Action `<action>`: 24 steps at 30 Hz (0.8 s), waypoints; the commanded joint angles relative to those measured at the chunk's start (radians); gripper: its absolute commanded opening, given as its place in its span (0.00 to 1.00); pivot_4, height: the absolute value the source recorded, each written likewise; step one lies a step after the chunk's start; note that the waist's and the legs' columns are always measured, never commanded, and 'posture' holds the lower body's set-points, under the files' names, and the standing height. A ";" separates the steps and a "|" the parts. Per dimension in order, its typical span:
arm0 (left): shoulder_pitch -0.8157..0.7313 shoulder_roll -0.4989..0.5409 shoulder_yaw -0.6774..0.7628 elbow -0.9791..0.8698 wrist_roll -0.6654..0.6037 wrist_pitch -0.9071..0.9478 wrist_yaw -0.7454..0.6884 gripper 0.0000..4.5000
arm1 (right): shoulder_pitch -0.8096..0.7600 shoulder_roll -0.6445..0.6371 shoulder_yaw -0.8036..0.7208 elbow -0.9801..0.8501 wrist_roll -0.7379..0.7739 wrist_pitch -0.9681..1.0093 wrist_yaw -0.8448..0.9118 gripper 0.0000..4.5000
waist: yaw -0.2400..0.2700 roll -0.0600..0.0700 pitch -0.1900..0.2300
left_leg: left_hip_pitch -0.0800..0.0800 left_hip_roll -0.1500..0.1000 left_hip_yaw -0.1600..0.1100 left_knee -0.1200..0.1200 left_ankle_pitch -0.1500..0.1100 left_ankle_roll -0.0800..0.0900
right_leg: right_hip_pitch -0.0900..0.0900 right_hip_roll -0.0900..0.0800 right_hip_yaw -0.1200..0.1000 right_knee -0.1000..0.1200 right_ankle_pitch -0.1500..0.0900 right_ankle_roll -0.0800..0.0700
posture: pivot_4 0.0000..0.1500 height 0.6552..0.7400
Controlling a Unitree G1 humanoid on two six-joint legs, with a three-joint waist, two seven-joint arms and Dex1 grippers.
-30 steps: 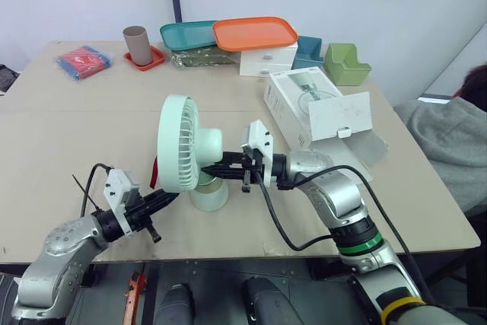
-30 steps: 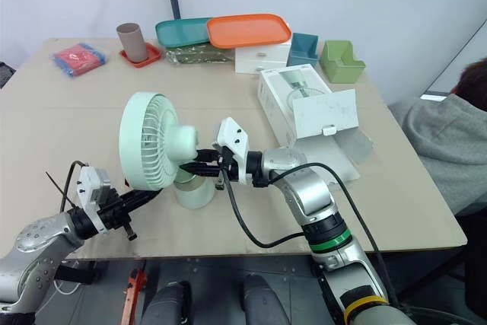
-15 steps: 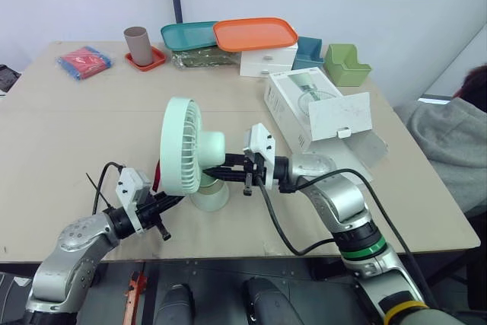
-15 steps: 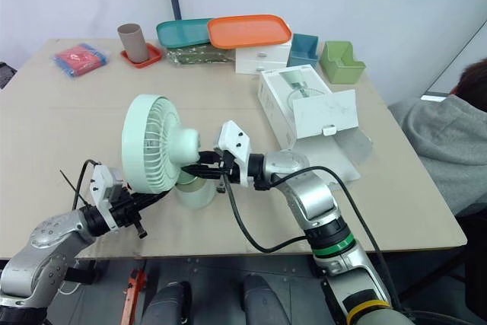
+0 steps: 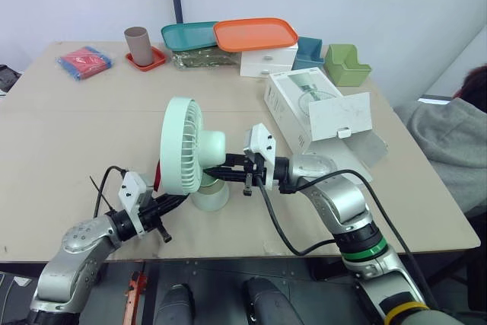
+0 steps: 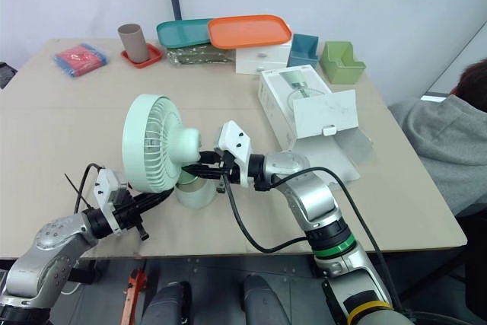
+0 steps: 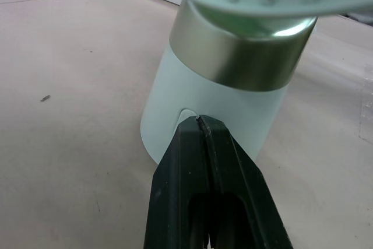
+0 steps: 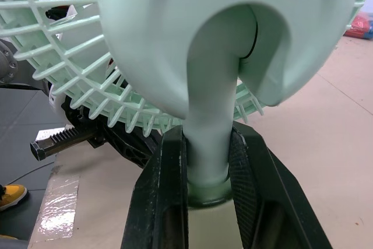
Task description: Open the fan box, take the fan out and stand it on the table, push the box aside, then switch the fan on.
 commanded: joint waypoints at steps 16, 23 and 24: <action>-0.047 -0.017 0.013 -0.008 -0.006 -0.013 0.005 0.01 | 0.007 -0.004 0.020 -0.031 -0.006 -0.007 0.002 0.09 | 0.006 0.000 0.000 | 0.000 0.000 0.000 0.001 0.000 0.000 | 0.001 0.000 0.000 0.000 0.000 0.000 | 1.00 1.00; -0.050 -0.023 0.001 -0.018 -0.002 -0.002 0.009 0.01 | 0.007 0.000 0.022 -0.034 -0.005 -0.006 -0.002 0.09 | 0.006 0.000 0.000 | 0.000 0.000 0.000 0.001 0.000 0.000 | 0.001 0.000 0.000 0.000 0.000 0.000 | 1.00 1.00; -0.053 -0.025 -0.002 -0.020 -0.001 0.000 0.011 0.01 | 0.007 -0.001 0.021 -0.036 -0.004 -0.006 -0.002 0.09 | 0.007 0.000 0.000 | 0.000 0.000 0.000 0.001 0.000 0.000 | 0.001 0.000 0.000 0.000 0.000 0.000 | 1.00 1.00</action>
